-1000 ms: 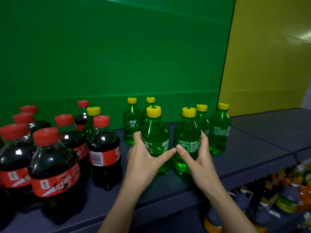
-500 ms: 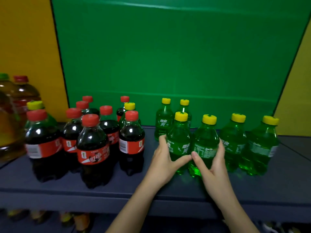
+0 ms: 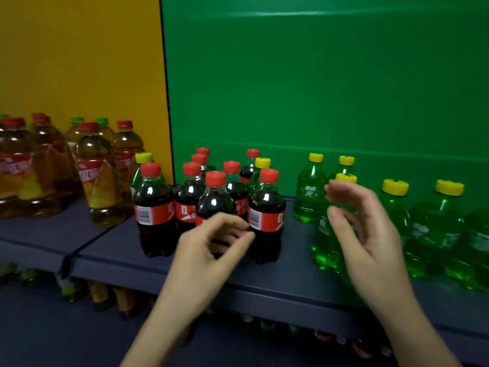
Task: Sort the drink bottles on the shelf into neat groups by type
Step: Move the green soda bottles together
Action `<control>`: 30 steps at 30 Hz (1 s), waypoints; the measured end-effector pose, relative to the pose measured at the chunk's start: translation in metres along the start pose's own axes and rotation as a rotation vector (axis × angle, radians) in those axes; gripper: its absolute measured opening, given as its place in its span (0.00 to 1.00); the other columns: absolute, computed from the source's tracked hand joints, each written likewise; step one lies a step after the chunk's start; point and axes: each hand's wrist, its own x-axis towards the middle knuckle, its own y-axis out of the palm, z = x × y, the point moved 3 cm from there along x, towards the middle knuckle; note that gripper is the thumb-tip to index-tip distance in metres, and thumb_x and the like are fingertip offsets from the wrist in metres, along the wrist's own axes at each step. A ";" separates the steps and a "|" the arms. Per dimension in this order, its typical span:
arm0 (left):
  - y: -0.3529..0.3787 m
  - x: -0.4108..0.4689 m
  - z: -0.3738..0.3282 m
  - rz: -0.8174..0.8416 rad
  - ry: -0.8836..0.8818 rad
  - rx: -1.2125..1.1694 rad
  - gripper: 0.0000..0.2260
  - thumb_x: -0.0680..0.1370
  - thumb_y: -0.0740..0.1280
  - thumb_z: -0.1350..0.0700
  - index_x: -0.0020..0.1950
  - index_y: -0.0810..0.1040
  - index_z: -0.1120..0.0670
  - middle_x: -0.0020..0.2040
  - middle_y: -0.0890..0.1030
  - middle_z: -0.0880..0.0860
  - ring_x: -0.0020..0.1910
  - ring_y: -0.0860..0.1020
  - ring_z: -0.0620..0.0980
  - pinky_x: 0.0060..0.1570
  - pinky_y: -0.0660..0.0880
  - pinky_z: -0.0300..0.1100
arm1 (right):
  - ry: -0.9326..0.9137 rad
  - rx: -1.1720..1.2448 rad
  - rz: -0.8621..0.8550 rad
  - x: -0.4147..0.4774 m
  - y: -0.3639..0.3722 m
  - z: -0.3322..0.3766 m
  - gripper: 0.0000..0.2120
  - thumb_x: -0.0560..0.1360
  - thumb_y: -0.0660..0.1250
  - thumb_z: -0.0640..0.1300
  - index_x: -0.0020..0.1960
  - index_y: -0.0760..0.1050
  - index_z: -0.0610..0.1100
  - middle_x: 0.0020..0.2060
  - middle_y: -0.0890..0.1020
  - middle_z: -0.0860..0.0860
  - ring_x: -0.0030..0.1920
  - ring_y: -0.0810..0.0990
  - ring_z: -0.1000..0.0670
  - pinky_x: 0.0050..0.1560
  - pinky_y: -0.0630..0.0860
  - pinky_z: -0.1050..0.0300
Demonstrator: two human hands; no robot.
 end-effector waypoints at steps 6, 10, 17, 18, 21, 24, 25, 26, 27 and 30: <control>-0.097 0.019 0.015 -0.237 0.058 0.027 0.04 0.73 0.71 0.50 0.41 0.79 0.49 0.37 0.81 0.51 0.35 0.79 0.46 0.36 0.76 0.41 | 0.096 0.145 0.138 0.069 0.049 -0.020 0.16 0.77 0.59 0.31 0.57 0.72 0.50 0.54 0.78 0.54 0.56 0.76 0.60 0.61 0.70 0.68; -0.139 0.042 0.043 -0.297 0.030 -0.032 0.03 0.71 0.67 0.53 0.39 0.79 0.50 0.38 0.81 0.50 0.35 0.78 0.42 0.35 0.76 0.31 | 0.327 0.185 0.104 0.094 0.070 -0.044 0.13 0.76 0.62 0.34 0.57 0.75 0.48 0.54 0.80 0.53 0.56 0.77 0.58 0.57 0.73 0.68; -0.161 0.091 0.114 -0.283 -0.064 -0.005 0.08 0.75 0.66 0.59 0.54 0.75 0.55 0.46 0.77 0.48 0.46 0.76 0.42 0.46 0.75 0.34 | 0.709 0.220 0.276 0.094 0.106 -0.055 0.11 0.71 0.66 0.45 0.53 0.77 0.49 0.45 0.84 0.53 0.44 0.83 0.55 0.39 0.75 0.64; -0.161 0.097 0.123 -0.280 -0.085 -0.007 0.10 0.75 0.67 0.59 0.56 0.74 0.55 0.48 0.77 0.48 0.48 0.76 0.43 0.47 0.75 0.35 | 0.739 0.188 0.295 0.091 0.110 -0.052 0.06 0.71 0.66 0.44 0.48 0.76 0.50 0.39 0.84 0.55 0.43 0.81 0.55 0.42 0.73 0.63; -0.156 0.108 0.139 -0.248 -0.129 0.027 0.13 0.76 0.66 0.55 0.59 0.71 0.52 0.53 0.76 0.49 0.53 0.75 0.46 0.53 0.73 0.42 | 0.786 0.154 0.285 0.092 0.113 -0.053 0.10 0.74 0.62 0.39 0.38 0.69 0.51 0.40 0.72 0.60 0.43 0.75 0.52 0.52 0.66 0.55; -0.148 0.117 0.144 -0.137 -0.206 -0.092 0.17 0.75 0.67 0.50 0.63 0.70 0.51 0.54 0.74 0.45 0.54 0.73 0.41 0.56 0.71 0.41 | 0.840 0.205 0.288 0.091 0.117 -0.050 0.09 0.73 0.66 0.39 0.35 0.71 0.44 0.49 0.69 0.56 0.59 0.72 0.43 0.54 0.64 0.52; -0.146 0.118 0.146 -0.090 -0.227 -0.114 0.21 0.72 0.69 0.47 0.63 0.69 0.49 0.56 0.74 0.45 0.55 0.73 0.42 0.56 0.70 0.42 | 0.844 0.201 0.309 0.091 0.118 -0.050 0.08 0.69 0.71 0.40 0.34 0.73 0.43 0.47 0.73 0.55 0.57 0.74 0.44 0.52 0.65 0.53; -0.143 0.120 0.147 -0.036 -0.239 -0.111 0.26 0.68 0.71 0.43 0.63 0.69 0.48 0.57 0.74 0.45 0.56 0.73 0.42 0.56 0.69 0.41 | 0.841 0.208 0.303 0.090 0.119 -0.050 0.10 0.66 0.74 0.42 0.32 0.73 0.44 0.46 0.76 0.53 0.52 0.75 0.47 0.50 0.66 0.53; -0.140 0.120 0.149 0.017 -0.244 -0.118 0.29 0.63 0.71 0.41 0.62 0.70 0.48 0.57 0.75 0.44 0.54 0.74 0.40 0.54 0.69 0.38 | 0.831 0.236 0.293 0.090 0.119 -0.050 0.08 0.66 0.73 0.43 0.35 0.74 0.45 0.48 0.77 0.51 0.47 0.74 0.50 0.49 0.66 0.55; -0.131 0.123 0.156 0.086 -0.259 -0.201 0.32 0.57 0.74 0.44 0.59 0.73 0.51 0.51 0.80 0.46 0.46 0.79 0.37 0.42 0.72 0.31 | 0.733 0.160 0.325 0.089 0.120 -0.048 0.26 0.61 0.70 0.56 0.54 0.76 0.44 0.61 0.74 0.47 0.53 0.74 0.51 0.40 0.66 0.70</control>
